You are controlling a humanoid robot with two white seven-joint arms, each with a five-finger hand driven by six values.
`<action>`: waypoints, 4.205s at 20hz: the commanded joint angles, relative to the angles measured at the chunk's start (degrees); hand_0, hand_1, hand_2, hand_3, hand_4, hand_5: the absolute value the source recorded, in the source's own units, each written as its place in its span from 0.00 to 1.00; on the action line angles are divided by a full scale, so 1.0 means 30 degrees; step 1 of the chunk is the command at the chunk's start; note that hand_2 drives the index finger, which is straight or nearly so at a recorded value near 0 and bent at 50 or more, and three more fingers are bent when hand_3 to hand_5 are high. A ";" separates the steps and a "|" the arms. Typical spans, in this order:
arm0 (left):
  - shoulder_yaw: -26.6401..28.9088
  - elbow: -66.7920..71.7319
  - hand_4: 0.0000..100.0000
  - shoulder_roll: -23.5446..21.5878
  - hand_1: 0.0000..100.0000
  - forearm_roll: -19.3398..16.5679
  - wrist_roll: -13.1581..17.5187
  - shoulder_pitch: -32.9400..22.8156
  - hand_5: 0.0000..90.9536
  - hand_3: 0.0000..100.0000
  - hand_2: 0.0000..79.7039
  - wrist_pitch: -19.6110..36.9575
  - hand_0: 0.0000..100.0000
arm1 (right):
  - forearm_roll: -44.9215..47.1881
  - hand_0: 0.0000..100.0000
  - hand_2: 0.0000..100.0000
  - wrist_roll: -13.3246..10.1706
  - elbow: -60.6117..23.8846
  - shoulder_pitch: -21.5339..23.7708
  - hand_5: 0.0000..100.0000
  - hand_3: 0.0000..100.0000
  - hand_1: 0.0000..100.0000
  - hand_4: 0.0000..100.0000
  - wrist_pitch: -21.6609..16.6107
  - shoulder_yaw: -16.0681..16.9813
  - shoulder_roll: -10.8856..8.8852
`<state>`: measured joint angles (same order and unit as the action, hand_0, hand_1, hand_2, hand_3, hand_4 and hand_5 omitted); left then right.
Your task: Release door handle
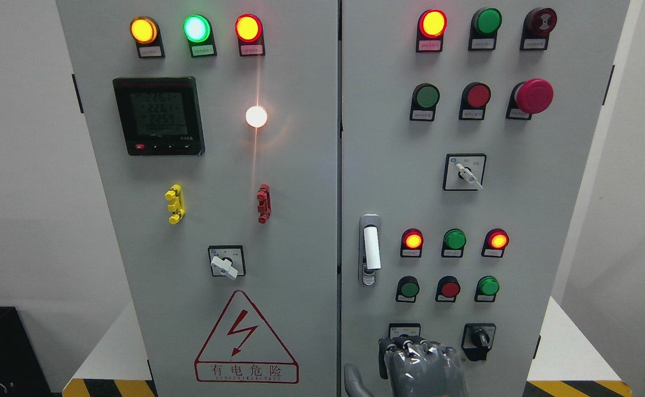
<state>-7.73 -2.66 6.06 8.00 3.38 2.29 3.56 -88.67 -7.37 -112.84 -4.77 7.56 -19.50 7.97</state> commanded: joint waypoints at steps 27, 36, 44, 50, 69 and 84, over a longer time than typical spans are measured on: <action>0.0000 -0.0021 0.00 0.0000 0.56 0.0000 0.0015 0.0000 0.00 0.00 0.00 0.0016 0.12 | -0.1148 0.27 1.00 0.1869 0.2544 -0.5030 1.00 1.00 0.21 1.00 0.0321 0.1022 0.0038; 0.0000 -0.0021 0.00 0.0000 0.56 0.0000 0.0015 0.0000 0.00 0.00 0.00 0.0016 0.12 | -0.1119 0.27 1.00 0.1899 0.3189 -0.5820 1.00 1.00 0.16 1.00 0.0380 0.1696 0.0067; 0.0000 0.0008 0.00 0.0000 0.56 0.0000 0.0015 0.0000 0.00 0.00 0.00 0.0016 0.12 | -0.1119 0.28 1.00 0.1899 0.3277 -0.5997 1.00 1.00 0.19 1.00 0.0614 0.1814 0.0067; 0.0000 0.0008 0.00 0.0000 0.56 0.0000 0.0015 0.0000 0.00 0.00 0.00 0.0016 0.12 | -0.1119 0.27 1.00 0.1899 0.3394 -0.6231 1.00 1.00 0.23 1.00 0.0614 0.1814 0.0067; 0.0000 0.0008 0.00 0.0000 0.56 0.0000 0.0015 0.0000 0.00 0.00 0.00 0.0016 0.12 | -0.1060 0.30 1.00 0.1928 0.3804 -0.6700 1.00 1.00 0.22 1.00 0.0614 0.1931 0.0097; 0.0000 0.0008 0.00 0.0000 0.56 0.0000 0.0015 0.0000 0.00 0.00 0.00 0.0016 0.12 | -0.1060 0.37 1.00 0.1899 0.4010 -0.6993 1.00 1.00 0.21 1.00 0.0614 0.1931 0.0097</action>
<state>-7.73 -2.68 6.06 8.00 3.38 2.29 3.30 -91.85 -1.43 -101.30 -25.57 9.38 -13.82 8.25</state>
